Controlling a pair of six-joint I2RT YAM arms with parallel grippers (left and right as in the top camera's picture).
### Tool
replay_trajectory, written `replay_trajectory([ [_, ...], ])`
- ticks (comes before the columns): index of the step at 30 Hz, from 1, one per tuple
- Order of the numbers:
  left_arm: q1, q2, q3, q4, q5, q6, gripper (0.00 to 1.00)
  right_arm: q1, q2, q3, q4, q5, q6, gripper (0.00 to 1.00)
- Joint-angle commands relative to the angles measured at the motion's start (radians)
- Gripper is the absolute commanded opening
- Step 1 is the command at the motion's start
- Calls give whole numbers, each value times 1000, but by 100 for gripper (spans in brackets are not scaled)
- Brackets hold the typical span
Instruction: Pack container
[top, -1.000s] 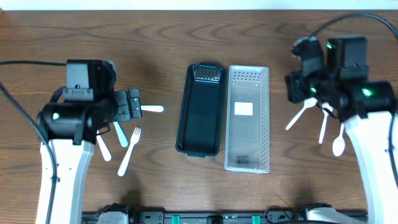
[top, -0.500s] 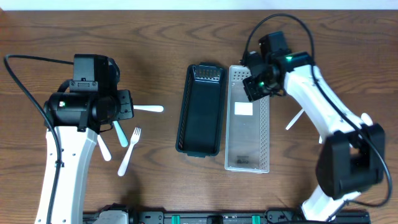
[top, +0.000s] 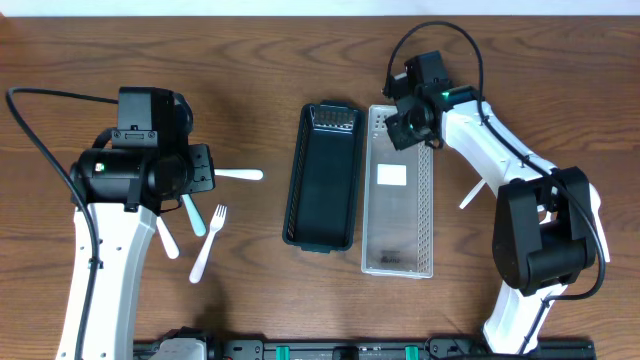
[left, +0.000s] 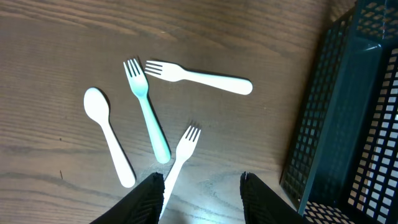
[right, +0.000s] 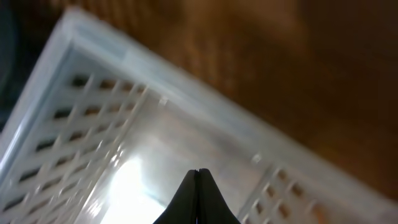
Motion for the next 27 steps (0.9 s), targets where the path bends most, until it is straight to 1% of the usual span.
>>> replay_trajectory([
  [1, -3, 1, 16, -4, 0, 2, 43, 12, 5, 10, 33, 43, -6, 1],
  [7, -3, 1, 16, -8, 0, 2, 43, 24, 5, 10, 96, 133, -6, 1],
  [11, -3, 1, 16, -8, 0, 2, 43, 32, 6, 10, 124, 147, -6, 1],
  [15, -3, 1, 16, -10, 0, 2, 43, 32, 6, 10, 164, 186, 46, 1],
  [25, -3, 1, 16, -21, 0, 2, 45, 33, 6, 10, 236, 184, 45, 1],
  [26, -3, 1, 16, -21, 0, 2, 45, 33, 6, 10, 240, 184, 45, 1],
  [27, -3, 1, 16, -21, 0, 2, 50, 33, 5, 11, 239, 184, 45, 1],
])
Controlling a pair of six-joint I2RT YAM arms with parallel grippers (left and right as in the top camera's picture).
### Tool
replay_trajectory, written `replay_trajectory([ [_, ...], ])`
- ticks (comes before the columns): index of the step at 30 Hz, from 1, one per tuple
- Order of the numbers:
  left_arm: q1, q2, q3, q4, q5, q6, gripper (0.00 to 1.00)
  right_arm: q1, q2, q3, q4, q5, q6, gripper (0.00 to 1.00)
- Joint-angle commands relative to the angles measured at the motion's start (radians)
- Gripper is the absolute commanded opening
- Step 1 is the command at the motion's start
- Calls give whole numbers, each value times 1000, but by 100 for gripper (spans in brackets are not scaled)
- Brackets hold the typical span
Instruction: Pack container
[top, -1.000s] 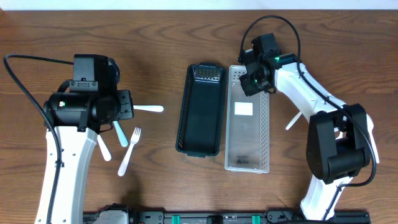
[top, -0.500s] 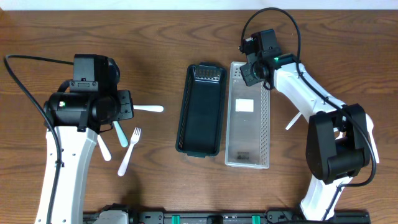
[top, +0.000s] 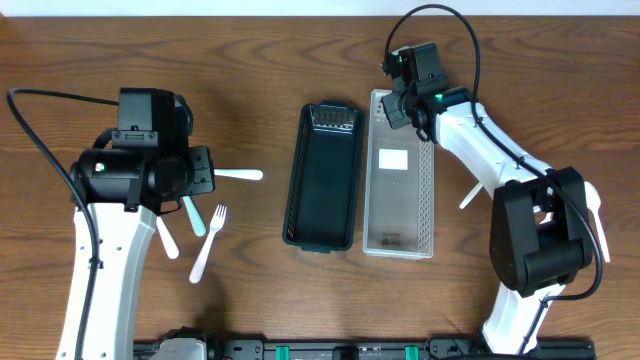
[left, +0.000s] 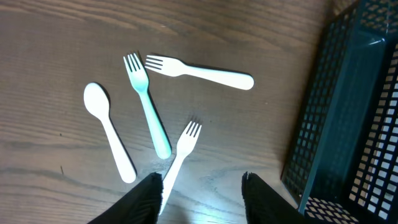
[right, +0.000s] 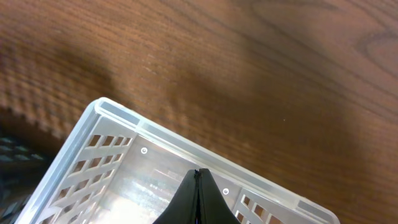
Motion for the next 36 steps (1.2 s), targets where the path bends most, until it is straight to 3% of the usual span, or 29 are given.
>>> replay_trajectory([
  [1, -3, 1, 16, -5, -1, -1, 55, 7, 0, 13, -5, 14, 15, 1],
  [6, -3, 5, 16, 2, -1, -1, 54, 10, -70, 22, -81, 18, 16, 1],
  [7, -3, 8, 16, 7, -1, -1, 40, 8, -98, 23, -102, 19, 16, 1],
  [9, -3, 20, 15, 18, -1, -1, 24, 1, -163, 23, -146, 40, 21, 1],
  [11, -3, 37, 15, 25, 0, -1, 21, -9, -227, 23, -195, 89, 48, 2],
  [13, -3, 64, 15, 30, 0, -1, 6, -23, -297, 23, -264, 129, 80, 2],
  [18, -4, 164, 15, 37, 29, -1, 6, -80, -415, 23, -506, 134, 195, 1],
  [23, -19, 287, 15, 56, 79, -1, 6, -152, -414, 17, -724, 105, 338, 1],
  [36, -192, 510, 15, 72, 94, 26, 6, -178, -310, -106, -738, -62, 341, 1],
])
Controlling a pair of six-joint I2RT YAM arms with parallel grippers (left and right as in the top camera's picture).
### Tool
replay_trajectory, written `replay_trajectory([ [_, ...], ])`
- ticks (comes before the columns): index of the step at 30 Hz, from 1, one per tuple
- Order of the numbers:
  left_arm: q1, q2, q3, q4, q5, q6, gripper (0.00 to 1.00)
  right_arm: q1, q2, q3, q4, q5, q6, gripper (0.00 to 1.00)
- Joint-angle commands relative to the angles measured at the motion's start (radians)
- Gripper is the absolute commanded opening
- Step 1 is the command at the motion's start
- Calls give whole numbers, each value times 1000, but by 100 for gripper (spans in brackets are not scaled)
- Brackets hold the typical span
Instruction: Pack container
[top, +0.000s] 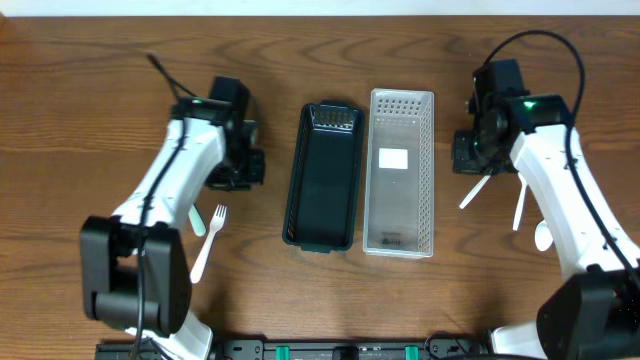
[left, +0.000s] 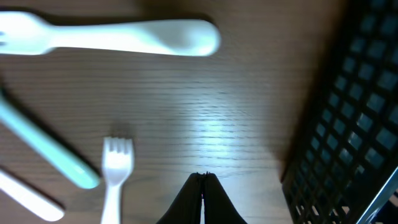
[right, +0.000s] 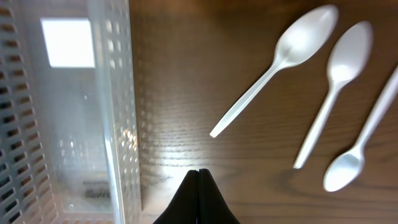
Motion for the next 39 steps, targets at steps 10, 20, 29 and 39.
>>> replay_trajectory([
  [10, -121, 11, 15, 10, 13, 13, 6, -3, 178, -66, 51, -102, 19, 1],
  [20, -195, 11, 15, 32, 17, 12, 6, -3, 190, -66, 104, -334, -114, 1],
  [29, -252, 11, 15, 32, 19, 12, 6, -3, 190, -66, 122, -356, -121, 1],
  [39, -269, 11, 15, 35, 56, 13, 6, -4, 190, -66, 164, -351, -120, 1],
])
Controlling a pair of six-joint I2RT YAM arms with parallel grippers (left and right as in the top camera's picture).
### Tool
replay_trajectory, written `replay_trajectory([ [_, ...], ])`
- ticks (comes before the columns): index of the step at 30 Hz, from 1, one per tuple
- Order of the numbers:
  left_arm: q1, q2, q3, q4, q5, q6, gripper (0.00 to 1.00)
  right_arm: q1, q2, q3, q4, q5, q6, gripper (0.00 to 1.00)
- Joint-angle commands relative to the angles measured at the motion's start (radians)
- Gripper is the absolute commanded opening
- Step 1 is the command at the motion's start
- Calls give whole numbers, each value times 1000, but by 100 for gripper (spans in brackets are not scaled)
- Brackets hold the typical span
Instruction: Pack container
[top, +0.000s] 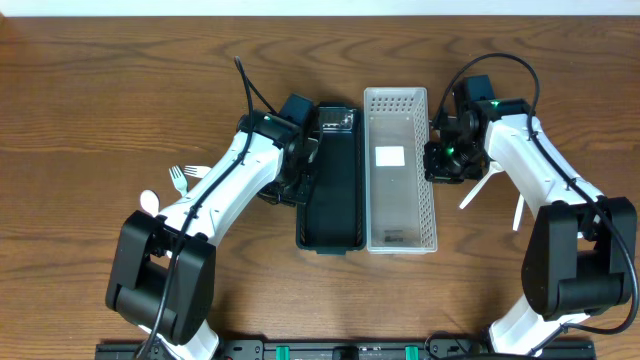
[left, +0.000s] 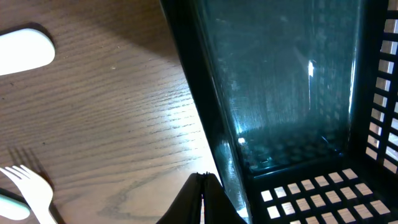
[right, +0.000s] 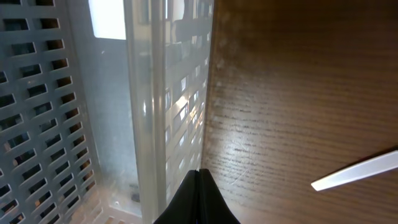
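A dark mesh basket (top: 332, 190) lies at the table's middle with a clear mesh basket (top: 398, 200) side by side against its right wall. My left gripper (top: 303, 178) is shut, tips low at the dark basket's left wall (left: 193, 93). Shut too, my right gripper (top: 438, 160) sits at the clear basket's right wall (right: 149, 93). In the wrist views both tips, left (left: 202, 176) and right (right: 200, 171), hold nothing. White forks (top: 180, 175) and a spoon (top: 150, 200) lie left, partly under my left arm. White spoons (top: 476, 192) lie right.
A white handle end (left: 25, 50) and a fork head (left: 31, 190) lie on the wood left of the dark basket. One spoon handle (right: 360, 169) lies just right of the clear basket. Another spoon (top: 518, 212) lies further right.
My left gripper went from beside the forks to the dark basket's left wall. The dark basket now lies straight against the clear one. My right gripper moved left to the clear basket's right wall.
First my left gripper hung open over the forks while the right, shut, was at the clear basket's far end. The clear basket then lay further back. Later both grippers were shut and low, near the forks and spoons. Now each is at a basket's outer wall.
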Motion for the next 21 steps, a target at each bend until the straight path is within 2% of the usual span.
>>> replay_trajectory([
  [1, -12, 2, 15, 6, 22, 8, 6, -2, 2, -1, 11, -26, -17, 1],
  [3, -11, -1, 15, 6, -26, 8, 7, -3, 0, 5, 14, 9, -10, 1],
  [6, 0, -19, 19, 6, -113, 9, 17, -5, -11, 34, 9, 119, 36, 2],
  [10, 31, -70, 50, 5, -188, 9, 23, -10, -71, 110, -20, 266, 73, 6],
  [11, 40, -86, 58, 5, -196, 9, 31, -10, -89, 129, -28, 283, 73, 11],
  [13, 64, -132, 76, 6, -197, 8, 38, -10, -133, 170, -35, 291, 72, 29],
  [14, 76, -156, 81, 6, -197, 8, 46, -10, -153, 182, -31, 291, 73, 37],
  [15, 92, -186, 85, 6, -197, 8, 58, -10, -179, 194, -30, 291, 73, 53],
  [16, 109, -219, 86, 6, -197, 8, 65, -10, -203, 201, -25, 292, 71, 63],
  [17, 126, -248, 86, 6, -197, 8, 67, -12, -228, 204, -21, 292, 63, 67],
  [18, 147, -282, 86, 6, -197, 8, 71, -16, -246, 204, -15, 295, 63, 67],
  [19, 167, -312, 86, 5, -197, 8, 79, -22, -262, 204, -13, 314, 95, 66],
  [20, 194, -348, 86, 6, -197, 8, 94, -31, -273, 204, -16, 357, 161, 71],
  [21, 223, -382, 86, 6, -197, 8, 98, -41, -275, 204, -25, 402, 232, 72],
])
